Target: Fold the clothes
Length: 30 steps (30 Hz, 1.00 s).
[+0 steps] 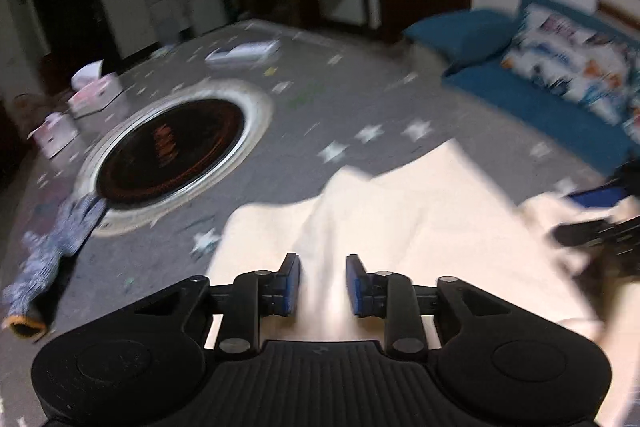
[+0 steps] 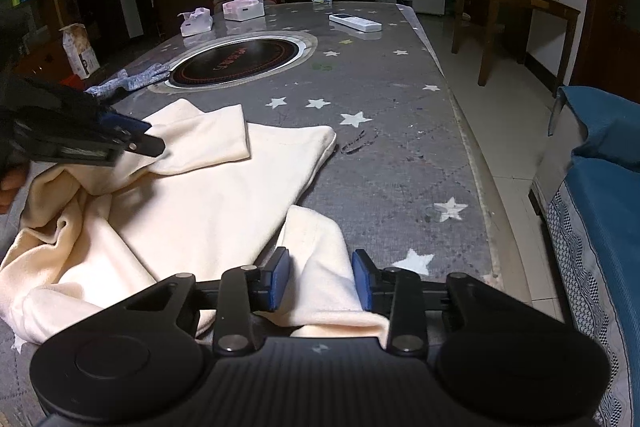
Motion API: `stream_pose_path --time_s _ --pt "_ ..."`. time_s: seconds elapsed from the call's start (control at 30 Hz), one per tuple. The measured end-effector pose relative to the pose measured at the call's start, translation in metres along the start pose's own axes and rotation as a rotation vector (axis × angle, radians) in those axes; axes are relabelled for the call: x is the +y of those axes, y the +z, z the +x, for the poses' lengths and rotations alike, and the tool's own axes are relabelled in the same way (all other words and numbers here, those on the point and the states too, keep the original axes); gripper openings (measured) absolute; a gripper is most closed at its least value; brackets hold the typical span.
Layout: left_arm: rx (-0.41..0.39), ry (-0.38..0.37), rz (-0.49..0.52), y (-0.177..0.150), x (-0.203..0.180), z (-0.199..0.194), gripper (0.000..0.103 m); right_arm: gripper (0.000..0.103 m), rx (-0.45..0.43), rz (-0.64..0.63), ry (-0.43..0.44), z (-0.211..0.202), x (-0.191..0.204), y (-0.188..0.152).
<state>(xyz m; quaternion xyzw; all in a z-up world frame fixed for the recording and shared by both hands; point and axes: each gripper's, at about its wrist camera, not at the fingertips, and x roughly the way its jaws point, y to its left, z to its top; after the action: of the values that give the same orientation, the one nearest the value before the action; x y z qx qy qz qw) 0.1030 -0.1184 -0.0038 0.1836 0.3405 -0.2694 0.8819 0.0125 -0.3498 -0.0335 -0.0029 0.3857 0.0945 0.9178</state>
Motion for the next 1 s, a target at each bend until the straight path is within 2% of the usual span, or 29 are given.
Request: stream_pose_path --time_s 0.13,0.27,0.4,0.47,0.5,0.53,0.6,0.73,0.9,1.0 --pt "-0.011 -0.019 0.058 0.004 -0.014 -0.005 0.048 0.034 0.0 -0.006 -0.003 0.0 0.002 0.001" --pt "0.042 0.015 0.107 0.001 -0.026 0.008 0.049 0.035 -0.003 -0.001 0.0 0.0 0.002 0.0" --pt "0.065 0.046 0.073 -0.012 -0.024 0.013 0.047 0.036 -0.006 0.007 0.007 -0.001 -0.002 -0.001" --pt "0.053 0.05 0.049 -0.017 -0.022 0.012 0.035 0.036 -0.002 0.0 0.006 0.0 -0.001 -0.001" --pt "0.051 0.046 0.03 -0.018 -0.02 0.012 0.021 0.036 0.0 -0.005 0.005 0.0 -0.001 0.0" --pt "0.05 0.037 0.005 -0.019 -0.017 0.013 0.014 0.035 0.003 -0.01 0.004 0.0 0.0 0.0" --pt "0.041 0.049 -0.028 -0.019 -0.014 0.013 0.008 0.035 0.009 -0.017 -0.001 0.0 0.001 0.002" --pt "-0.002 0.083 -0.101 -0.02 -0.009 0.006 0.005 0.034 0.017 -0.024 -0.02 0.0 0.004 0.003" --pt "-0.072 0.115 -0.233 -0.022 0.01 -0.018 0.004 0.022 0.021 -0.024 -0.047 -0.001 0.009 0.003" --pt "-0.121 0.149 -0.313 -0.025 0.026 -0.04 0.004 0.019 0.021 -0.025 -0.065 -0.001 0.011 0.003"
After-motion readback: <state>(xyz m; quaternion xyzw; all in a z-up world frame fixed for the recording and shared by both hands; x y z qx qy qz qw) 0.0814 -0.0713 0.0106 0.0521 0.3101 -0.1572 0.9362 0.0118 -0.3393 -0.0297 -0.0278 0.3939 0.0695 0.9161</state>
